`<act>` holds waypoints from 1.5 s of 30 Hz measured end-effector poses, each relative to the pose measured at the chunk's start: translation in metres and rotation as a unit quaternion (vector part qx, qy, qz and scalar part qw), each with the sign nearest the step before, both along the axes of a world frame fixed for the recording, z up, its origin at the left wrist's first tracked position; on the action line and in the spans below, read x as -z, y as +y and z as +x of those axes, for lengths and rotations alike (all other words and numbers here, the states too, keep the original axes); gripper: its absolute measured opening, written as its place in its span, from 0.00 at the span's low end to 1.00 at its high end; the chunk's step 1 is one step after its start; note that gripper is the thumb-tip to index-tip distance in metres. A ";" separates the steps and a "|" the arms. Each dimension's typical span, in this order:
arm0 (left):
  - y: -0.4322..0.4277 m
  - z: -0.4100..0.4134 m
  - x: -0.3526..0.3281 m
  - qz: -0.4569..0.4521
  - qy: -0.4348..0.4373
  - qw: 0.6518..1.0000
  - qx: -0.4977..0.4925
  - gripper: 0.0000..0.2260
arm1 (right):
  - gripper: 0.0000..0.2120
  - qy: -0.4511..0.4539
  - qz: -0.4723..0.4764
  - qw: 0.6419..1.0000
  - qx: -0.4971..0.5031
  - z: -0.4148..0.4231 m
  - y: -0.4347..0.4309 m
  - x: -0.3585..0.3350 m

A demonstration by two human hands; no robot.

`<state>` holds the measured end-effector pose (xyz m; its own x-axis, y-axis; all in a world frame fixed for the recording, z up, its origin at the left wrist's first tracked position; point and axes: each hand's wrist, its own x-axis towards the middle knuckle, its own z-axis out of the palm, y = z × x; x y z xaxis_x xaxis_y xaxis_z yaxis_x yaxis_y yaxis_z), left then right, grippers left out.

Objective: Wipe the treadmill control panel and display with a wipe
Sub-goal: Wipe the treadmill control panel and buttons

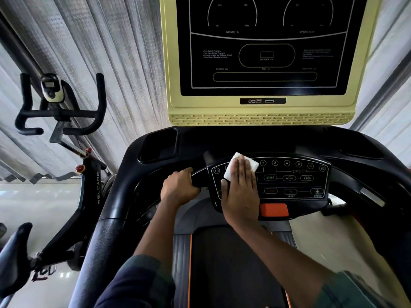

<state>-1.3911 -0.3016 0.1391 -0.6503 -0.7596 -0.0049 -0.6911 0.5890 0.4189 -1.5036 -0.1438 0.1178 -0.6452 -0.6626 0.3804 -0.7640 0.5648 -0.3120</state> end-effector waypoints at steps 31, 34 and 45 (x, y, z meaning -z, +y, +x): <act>0.009 -0.032 -0.016 0.000 -0.027 0.999 0.024 0.14 | 0.31 -0.036 -0.031 0.996 0.075 -0.017 0.020 0.001; 0.010 -0.033 -0.016 0.000 -0.032 0.999 0.020 0.14 | 0.31 -0.011 -0.009 1.000 -0.003 -0.028 0.025 0.002; 0.010 -0.033 -0.014 -0.004 -0.029 0.999 0.016 0.14 | 0.30 0.014 0.005 1.000 -0.025 -0.065 0.050 0.000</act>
